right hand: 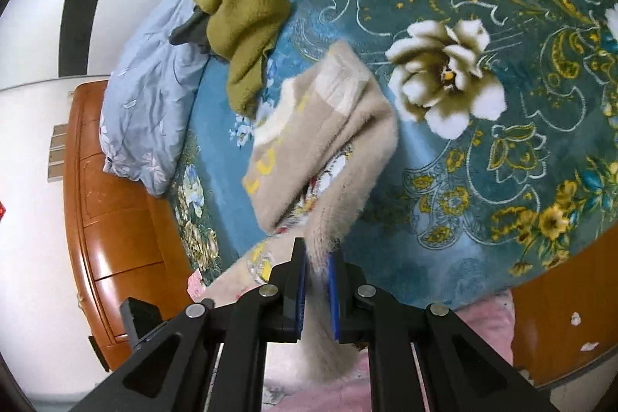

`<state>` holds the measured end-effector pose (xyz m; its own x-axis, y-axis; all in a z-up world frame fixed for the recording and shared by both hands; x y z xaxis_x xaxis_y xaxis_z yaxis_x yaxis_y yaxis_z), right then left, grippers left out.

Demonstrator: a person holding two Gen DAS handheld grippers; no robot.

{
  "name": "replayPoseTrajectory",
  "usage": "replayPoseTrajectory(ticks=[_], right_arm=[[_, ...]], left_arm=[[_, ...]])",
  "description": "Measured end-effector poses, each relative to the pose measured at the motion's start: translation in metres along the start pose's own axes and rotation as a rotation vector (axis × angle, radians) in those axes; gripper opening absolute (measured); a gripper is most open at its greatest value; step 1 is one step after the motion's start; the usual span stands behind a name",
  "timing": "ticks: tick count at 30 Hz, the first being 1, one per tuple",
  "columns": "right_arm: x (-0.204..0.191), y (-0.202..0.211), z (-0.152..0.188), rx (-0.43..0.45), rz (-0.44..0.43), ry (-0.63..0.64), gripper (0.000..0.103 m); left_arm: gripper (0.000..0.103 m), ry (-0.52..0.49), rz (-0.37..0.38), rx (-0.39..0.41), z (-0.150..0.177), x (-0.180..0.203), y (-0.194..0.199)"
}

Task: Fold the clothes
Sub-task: 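Lay the lifted hem over the collar with both grippers, folding the sweater in half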

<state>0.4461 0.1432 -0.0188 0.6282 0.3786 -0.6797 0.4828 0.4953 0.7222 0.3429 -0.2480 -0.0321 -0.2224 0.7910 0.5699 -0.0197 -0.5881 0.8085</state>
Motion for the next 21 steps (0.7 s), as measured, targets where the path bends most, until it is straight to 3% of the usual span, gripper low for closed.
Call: replayPoseTrajectory(ticks=[3,8,14,21], right_arm=[[-0.004,-0.01,-0.025,-0.021,-0.011,-0.014,0.01],[-0.016,-0.028,-0.073,-0.042,-0.035,-0.051,0.01],[-0.03,-0.057,-0.12,-0.106,-0.023,-0.068,0.011],[-0.032,-0.087,-0.165,-0.155,-0.022,-0.086,0.014]], left_arm=[[0.009,0.135,0.032,0.02,-0.019,-0.007,-0.009],[0.009,0.446,0.165,0.094,-0.055,-0.019,-0.023],[0.01,0.592,0.15,0.184,-0.081,-0.013,-0.034],[0.013,0.809,0.234,0.289,-0.101,-0.024,-0.039]])
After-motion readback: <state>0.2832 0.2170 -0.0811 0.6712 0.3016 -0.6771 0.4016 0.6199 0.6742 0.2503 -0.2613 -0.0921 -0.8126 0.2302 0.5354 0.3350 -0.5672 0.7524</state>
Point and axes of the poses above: each gripper's, at about its wrist camera, not at the fingertips, and y roughly against the way its jaws point, x to its right, z to its underside, the point moved 2 cm from there along -y, roughly the way its jaws point, and after that the axes turned 1 degree about -z, right-handed, at the moved point
